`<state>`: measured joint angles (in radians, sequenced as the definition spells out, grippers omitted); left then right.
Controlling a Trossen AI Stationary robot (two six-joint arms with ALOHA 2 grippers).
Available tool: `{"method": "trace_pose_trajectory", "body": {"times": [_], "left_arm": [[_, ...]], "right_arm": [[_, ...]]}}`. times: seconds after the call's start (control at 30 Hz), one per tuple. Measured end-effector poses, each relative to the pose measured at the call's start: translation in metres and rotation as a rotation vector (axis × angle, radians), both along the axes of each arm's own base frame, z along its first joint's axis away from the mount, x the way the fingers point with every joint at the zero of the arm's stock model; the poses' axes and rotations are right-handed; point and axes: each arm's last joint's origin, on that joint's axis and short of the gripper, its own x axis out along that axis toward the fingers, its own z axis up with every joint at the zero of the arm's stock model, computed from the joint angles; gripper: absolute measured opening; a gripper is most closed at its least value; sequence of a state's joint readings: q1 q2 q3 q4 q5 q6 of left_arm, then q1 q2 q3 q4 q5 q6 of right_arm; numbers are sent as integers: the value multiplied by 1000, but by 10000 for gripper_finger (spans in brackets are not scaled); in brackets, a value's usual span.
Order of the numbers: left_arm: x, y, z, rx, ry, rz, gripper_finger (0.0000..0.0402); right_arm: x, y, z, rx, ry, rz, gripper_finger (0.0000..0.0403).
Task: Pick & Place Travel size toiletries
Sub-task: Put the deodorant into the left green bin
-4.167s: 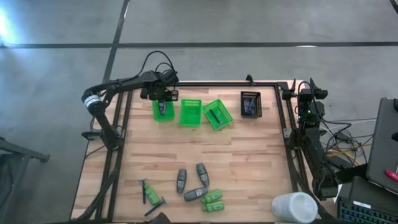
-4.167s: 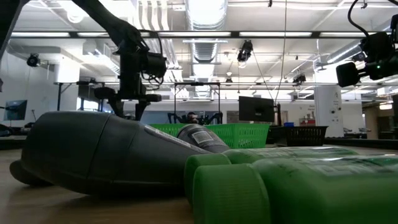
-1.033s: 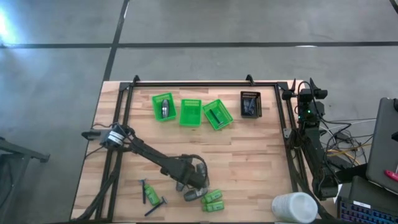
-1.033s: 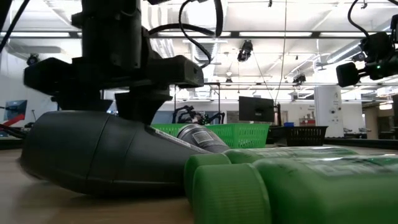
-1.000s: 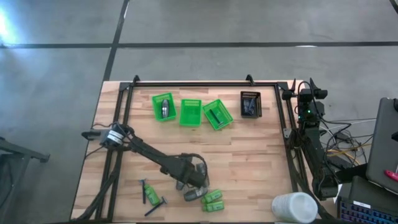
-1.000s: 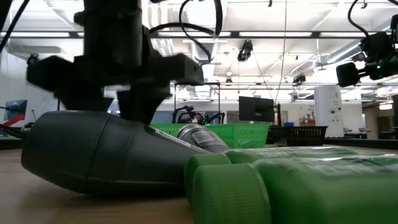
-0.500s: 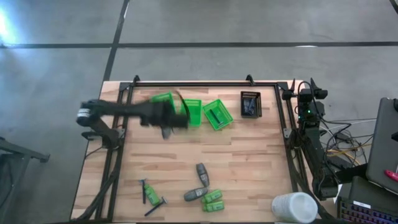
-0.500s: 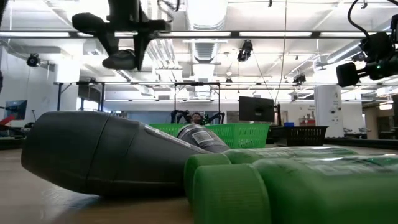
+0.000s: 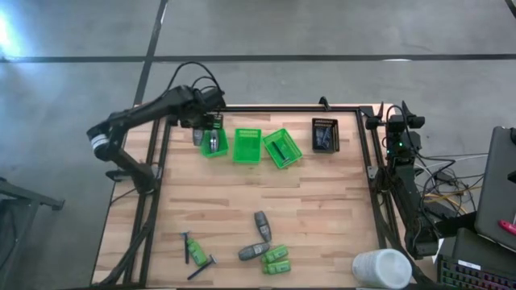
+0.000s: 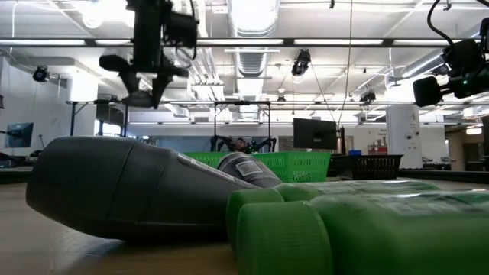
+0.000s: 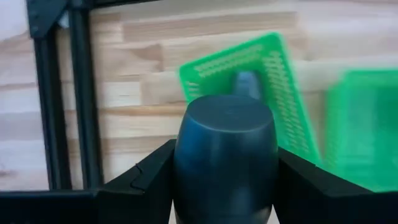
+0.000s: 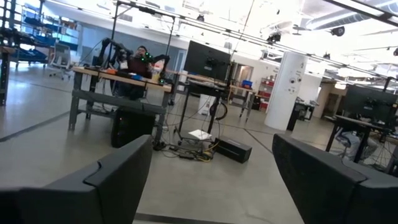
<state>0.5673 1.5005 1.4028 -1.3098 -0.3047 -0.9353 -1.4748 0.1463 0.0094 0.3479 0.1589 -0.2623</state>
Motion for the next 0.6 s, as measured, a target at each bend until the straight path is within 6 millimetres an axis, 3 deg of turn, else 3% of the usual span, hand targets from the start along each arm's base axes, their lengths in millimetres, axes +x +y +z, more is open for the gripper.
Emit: {"method": "trace_pose_trajectory", "body": {"times": [0.23, 0.37, 0.6], "left_arm": [[8, 22, -45, 40, -172, -14, 208], [0, 24, -68, 29, -148, 10, 208], [-4, 25, -86, 79, -119, 21, 208]], "right_arm": [[0, 0, 0, 0, 0, 0, 342], [0, 0, 0, 0, 0, 0, 356], [0, 0, 0, 0, 0, 0, 363]]}}
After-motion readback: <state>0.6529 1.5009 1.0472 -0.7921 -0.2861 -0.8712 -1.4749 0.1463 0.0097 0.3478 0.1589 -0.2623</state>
